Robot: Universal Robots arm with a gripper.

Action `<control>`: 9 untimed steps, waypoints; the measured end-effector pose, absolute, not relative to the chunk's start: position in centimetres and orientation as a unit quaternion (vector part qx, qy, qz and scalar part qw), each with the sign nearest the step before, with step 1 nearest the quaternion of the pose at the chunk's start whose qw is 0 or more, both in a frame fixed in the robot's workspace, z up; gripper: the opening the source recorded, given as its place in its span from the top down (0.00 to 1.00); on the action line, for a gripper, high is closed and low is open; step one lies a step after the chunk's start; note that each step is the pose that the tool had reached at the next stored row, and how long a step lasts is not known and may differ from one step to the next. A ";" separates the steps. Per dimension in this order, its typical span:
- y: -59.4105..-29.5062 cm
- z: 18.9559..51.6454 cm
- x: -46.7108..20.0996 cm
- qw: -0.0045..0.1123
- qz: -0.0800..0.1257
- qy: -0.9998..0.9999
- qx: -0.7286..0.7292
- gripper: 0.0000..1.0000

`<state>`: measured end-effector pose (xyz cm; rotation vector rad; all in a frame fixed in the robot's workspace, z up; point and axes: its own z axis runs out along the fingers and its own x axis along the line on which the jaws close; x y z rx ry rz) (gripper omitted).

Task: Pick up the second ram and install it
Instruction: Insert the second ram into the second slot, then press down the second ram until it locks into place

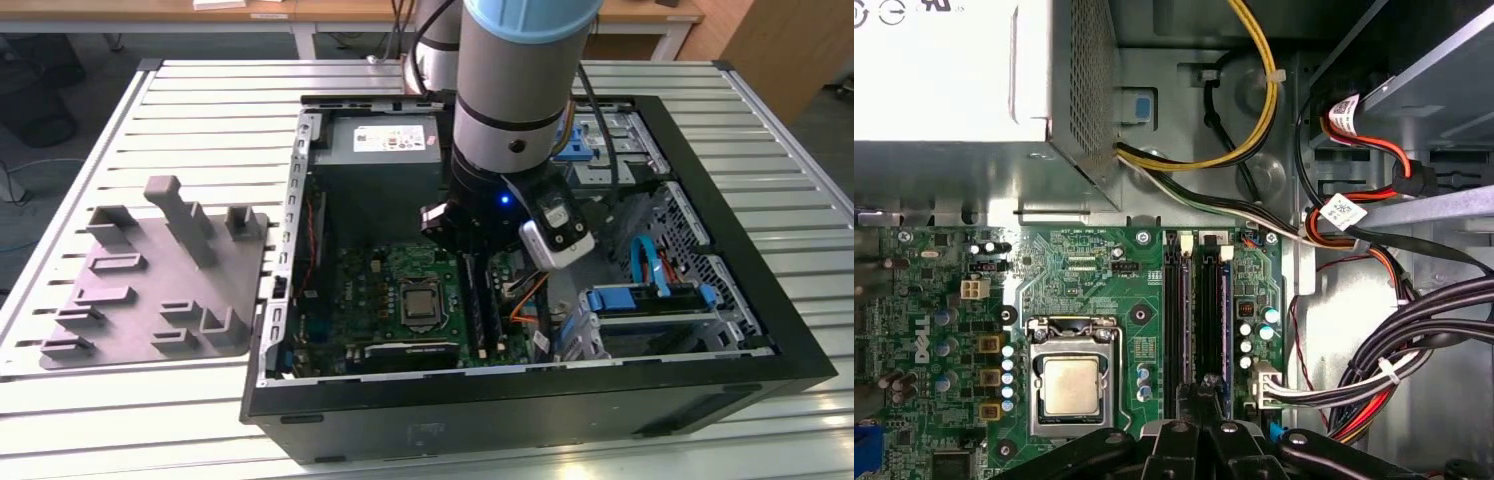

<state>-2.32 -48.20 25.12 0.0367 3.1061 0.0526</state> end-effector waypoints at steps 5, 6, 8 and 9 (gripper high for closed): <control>-48.2 25.1 -2.3 0.017 0.017 1.000 0.012 0.90; -48.2 25.1 -2.3 0.017 0.017 1.000 0.012 0.90; -48.2 25.1 -2.3 0.017 0.017 1.000 0.012 0.90; -48.2 25.1 -2.3 0.017 0.017 1.000 0.012 0.90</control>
